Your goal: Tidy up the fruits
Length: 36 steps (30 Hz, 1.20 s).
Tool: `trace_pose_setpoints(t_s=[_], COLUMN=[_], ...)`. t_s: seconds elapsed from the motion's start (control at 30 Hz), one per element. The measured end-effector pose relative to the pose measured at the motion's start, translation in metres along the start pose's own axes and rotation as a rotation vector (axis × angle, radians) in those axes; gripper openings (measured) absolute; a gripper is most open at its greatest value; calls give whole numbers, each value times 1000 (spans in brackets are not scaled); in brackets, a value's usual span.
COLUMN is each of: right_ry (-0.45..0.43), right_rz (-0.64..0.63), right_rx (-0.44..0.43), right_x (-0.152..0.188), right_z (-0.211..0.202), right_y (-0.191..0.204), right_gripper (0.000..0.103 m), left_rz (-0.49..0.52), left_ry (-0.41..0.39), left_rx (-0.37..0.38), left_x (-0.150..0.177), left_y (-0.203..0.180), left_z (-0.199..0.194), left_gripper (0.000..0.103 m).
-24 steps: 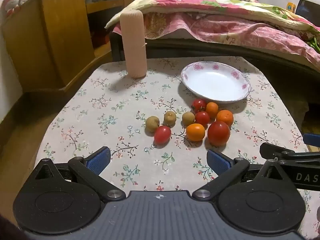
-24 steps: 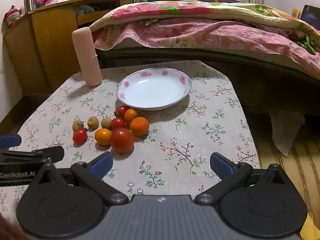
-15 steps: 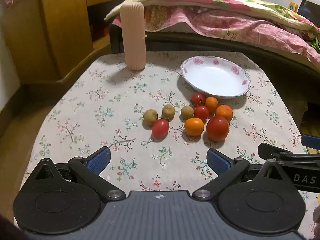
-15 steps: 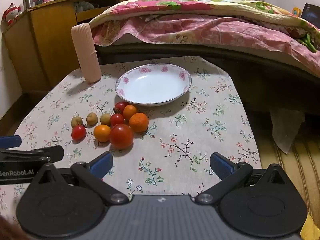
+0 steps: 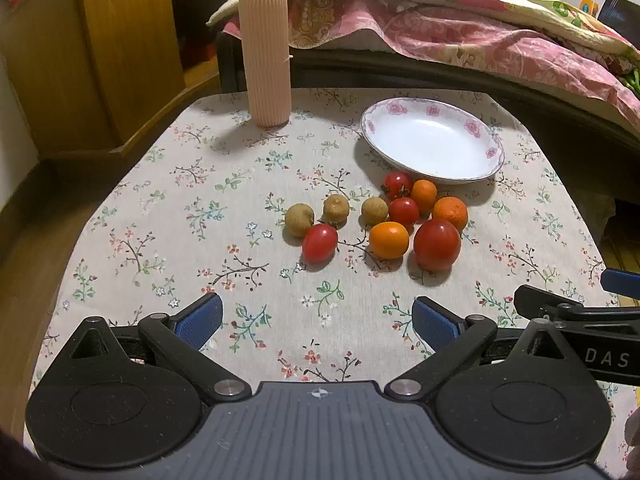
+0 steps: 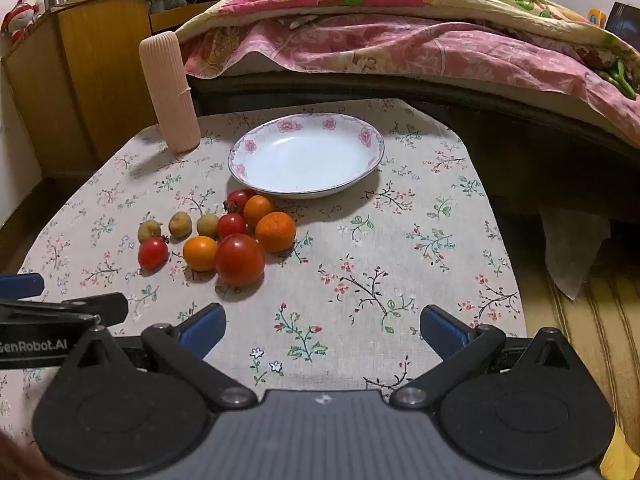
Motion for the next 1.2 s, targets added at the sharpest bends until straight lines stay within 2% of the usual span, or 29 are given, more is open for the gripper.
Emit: trace_pose_setpoints(t_s=[1.2], right_ry=[10], right_rz=[10], right_rx=[-14], right_x=[1], right_z=[2], right_y=[2], right_gripper=[103], left_rz=[26], left_ry=[15], left_rx=[-8], left_x=[1], left_y=[0], left_z=[2], left_gripper=[101])
Point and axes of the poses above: each gripper's, at about its wrist camera, not at the fingertips, and z roughly the way its jaws point, y to its left, x to its underside, the point moved 7 cm from there along z, roughly the way its jaws point, and after that the axes turned 11 degrees about y, right-handed, at the moved point
